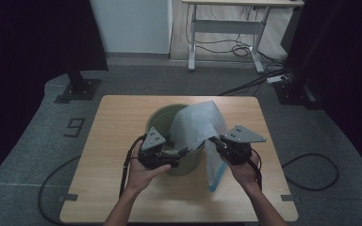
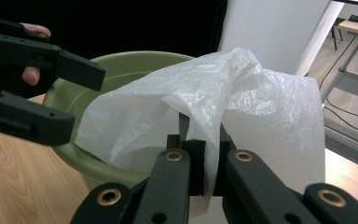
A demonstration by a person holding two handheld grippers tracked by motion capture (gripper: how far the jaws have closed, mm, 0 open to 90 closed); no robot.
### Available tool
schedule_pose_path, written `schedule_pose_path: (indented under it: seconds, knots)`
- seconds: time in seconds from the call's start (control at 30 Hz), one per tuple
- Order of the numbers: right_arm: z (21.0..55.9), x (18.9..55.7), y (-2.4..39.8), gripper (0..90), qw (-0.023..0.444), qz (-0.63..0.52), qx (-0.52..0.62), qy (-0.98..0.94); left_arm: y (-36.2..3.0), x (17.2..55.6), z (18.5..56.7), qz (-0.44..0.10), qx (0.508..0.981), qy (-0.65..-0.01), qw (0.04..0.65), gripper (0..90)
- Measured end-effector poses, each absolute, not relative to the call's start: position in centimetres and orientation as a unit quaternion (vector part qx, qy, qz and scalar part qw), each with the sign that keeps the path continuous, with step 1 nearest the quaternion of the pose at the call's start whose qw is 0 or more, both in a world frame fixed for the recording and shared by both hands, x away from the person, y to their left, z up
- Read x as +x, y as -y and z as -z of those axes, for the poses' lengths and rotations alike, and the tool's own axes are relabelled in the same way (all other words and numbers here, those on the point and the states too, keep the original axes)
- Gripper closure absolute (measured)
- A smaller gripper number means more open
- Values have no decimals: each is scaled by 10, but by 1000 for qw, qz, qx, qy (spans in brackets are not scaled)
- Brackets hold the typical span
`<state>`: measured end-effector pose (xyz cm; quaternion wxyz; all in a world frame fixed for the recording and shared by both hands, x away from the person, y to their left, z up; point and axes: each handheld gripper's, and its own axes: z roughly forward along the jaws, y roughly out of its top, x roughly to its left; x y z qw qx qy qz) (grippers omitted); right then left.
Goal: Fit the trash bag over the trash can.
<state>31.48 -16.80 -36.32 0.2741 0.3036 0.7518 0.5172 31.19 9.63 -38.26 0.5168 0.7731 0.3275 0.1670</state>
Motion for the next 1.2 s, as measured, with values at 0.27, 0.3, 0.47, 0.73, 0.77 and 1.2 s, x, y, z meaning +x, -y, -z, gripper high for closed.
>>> schedule_pose_path:
  seconds: [0.27, 0.3, 0.47, 0.73, 0.77, 1.2]
  knots:
    - [361, 317, 159, 868, 273, -513, 304, -755, -86, 314, 383, -158, 776, -325, 517, 211]
    - [361, 317, 158, 867, 273, -513, 304, -755, -85, 315, 383, -158, 775, -327, 516, 212]
    - [362, 318, 154, 863, 271, -512, 303, -757, -81, 319, 383, -150, 766, -337, 526, 223]
    - [361, 318, 154, 862, 270, -515, 301, -756, -69, 320, 382, -174, 767, -346, 512, 319]
    - [361, 318, 154, 862, 270, -515, 301, -756, -68, 320, 381, -173, 769, -347, 509, 319]
    - [372, 303, 165, 575, 263, -547, 269, -748, -72, 324, 375, -127, 775, -360, 504, 759]
